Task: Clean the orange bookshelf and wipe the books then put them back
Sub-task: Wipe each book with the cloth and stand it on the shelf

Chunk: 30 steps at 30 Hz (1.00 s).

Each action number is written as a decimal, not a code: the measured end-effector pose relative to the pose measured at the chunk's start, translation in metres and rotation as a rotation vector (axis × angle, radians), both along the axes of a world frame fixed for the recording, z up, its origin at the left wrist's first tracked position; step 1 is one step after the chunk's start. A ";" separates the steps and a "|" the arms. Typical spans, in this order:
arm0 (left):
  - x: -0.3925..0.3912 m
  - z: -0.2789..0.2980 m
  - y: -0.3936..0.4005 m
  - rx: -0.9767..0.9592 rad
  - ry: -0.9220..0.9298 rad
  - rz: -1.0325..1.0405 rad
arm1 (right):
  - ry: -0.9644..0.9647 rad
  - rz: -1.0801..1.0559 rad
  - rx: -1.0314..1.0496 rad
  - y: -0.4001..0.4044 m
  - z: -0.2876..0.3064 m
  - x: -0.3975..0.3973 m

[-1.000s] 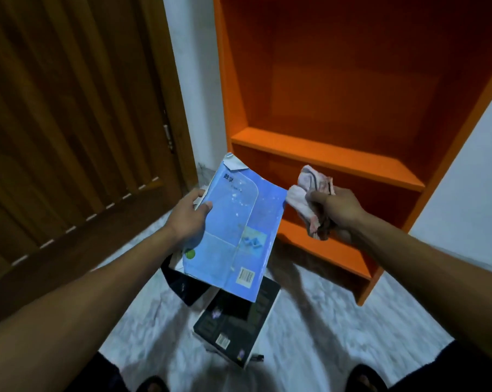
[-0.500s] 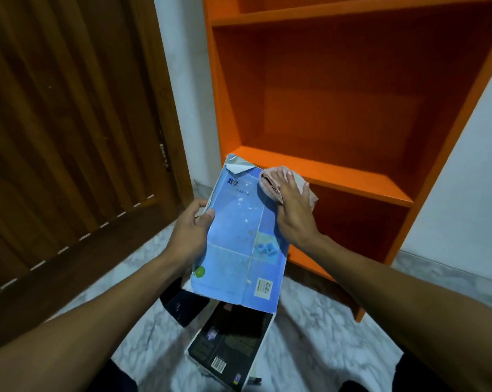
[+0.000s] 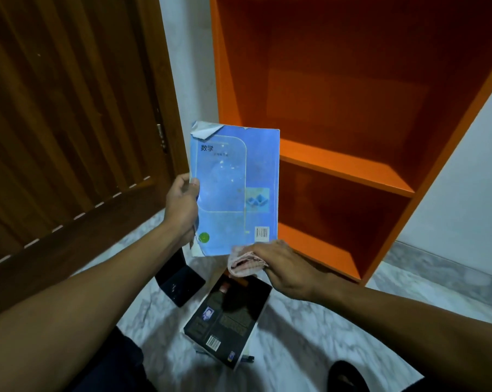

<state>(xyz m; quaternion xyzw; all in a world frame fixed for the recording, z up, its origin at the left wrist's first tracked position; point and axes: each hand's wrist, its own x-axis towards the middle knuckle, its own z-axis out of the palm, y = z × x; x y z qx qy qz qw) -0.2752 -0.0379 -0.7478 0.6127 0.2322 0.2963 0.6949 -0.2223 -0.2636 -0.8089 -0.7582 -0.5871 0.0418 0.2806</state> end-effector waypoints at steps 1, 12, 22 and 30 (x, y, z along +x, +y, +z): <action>0.000 -0.001 0.001 0.009 0.006 0.011 | 0.047 0.006 -0.021 0.000 -0.002 -0.005; -0.004 -0.014 -0.012 0.113 0.086 0.004 | 0.857 -0.385 0.435 0.026 0.073 0.037; 0.000 -0.005 -0.042 0.024 0.015 -0.155 | -0.127 -0.691 0.248 0.065 0.075 0.082; 0.010 -0.003 -0.046 -0.036 -0.057 -0.157 | -0.053 -0.602 0.436 0.089 0.063 0.059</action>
